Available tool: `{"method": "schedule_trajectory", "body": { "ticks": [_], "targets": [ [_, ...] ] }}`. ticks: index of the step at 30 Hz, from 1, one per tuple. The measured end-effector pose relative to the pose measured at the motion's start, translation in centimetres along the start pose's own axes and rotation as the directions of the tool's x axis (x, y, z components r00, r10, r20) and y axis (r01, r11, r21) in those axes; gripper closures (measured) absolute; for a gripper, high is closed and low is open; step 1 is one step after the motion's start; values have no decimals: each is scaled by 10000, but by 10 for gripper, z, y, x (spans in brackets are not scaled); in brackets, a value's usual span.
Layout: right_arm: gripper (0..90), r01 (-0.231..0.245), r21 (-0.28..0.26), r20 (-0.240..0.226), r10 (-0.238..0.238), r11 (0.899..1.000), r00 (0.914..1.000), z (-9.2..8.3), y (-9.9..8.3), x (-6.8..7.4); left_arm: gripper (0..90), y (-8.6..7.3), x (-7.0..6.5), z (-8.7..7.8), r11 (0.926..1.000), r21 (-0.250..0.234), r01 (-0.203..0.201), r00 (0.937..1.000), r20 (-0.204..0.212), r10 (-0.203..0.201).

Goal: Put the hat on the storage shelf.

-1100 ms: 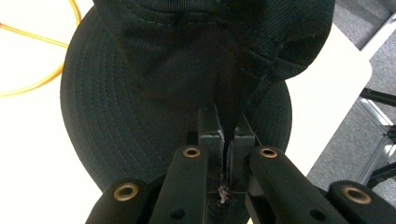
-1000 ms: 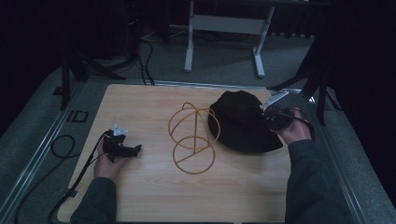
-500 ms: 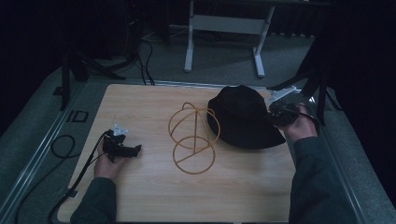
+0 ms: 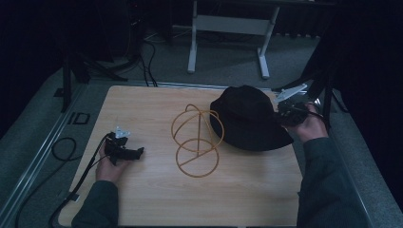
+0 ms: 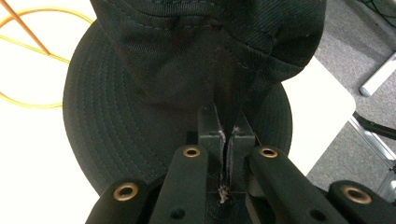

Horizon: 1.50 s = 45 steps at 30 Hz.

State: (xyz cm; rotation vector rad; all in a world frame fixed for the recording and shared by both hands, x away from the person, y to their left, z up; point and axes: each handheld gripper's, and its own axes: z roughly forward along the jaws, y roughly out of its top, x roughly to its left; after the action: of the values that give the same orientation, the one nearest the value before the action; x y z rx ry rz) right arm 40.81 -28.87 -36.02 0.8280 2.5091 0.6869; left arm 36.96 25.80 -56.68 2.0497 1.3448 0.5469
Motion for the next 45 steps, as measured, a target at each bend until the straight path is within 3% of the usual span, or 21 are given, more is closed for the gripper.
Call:
{"method": "schedule_trajectory", "body": {
  "ticks": [24,45],
  "targets": [
    [883,471,-579,47,-469,9972,9989,-31,14,-3,28,0,0,0,10000,-4,5,10000,1,-5],
    [883,526,-972,174,-511,9939,9985,-53,22,-11,28,0,0,0,10000,-20,23,10000,1,-23]
  ]
}}
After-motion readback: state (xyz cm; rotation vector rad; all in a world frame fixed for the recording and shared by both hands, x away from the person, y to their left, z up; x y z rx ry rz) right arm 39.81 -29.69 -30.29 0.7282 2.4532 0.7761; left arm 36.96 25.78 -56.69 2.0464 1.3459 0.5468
